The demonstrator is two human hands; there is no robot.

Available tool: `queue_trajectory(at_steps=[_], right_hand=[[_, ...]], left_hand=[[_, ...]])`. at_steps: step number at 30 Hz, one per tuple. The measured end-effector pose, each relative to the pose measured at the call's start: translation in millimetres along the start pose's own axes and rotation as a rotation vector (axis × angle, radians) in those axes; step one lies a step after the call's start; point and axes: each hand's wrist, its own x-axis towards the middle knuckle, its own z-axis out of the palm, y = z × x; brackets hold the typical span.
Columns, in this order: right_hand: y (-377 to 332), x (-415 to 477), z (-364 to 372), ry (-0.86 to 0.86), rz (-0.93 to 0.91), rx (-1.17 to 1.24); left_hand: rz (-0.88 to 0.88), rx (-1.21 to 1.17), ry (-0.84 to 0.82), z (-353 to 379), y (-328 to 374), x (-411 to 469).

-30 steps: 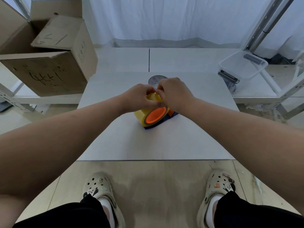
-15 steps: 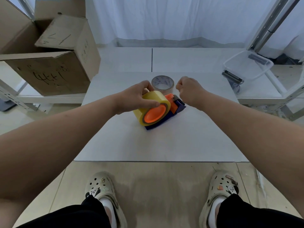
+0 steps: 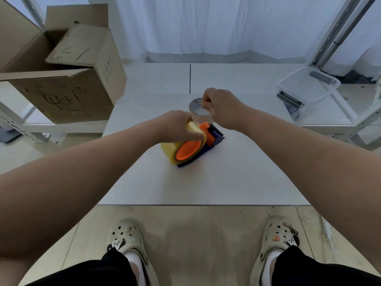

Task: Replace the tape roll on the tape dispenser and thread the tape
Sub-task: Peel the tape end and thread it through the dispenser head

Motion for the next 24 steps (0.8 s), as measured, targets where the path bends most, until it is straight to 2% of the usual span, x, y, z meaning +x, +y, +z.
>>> queue_trajectory(at_steps=[5, 12, 20, 24], right_hand=[[23, -8, -4, -0.039, 0.119, 0.036], [46, -10, -1, -0.062, 0.287, 0.137], [50, -13, -4, -0.052, 0.297, 0.127], [35, -13, -8, -0.007, 0.182, 0.177]], left_hand=[[-0.039, -0.133, -0.058, 1, -15, -2], [-0.001, -0.153, -0.102, 1, -21, -4], [-0.035, -0.187, -0.14, -2, -25, -5], [-0.062, -0.178, -0.16, -3, -23, -5]])
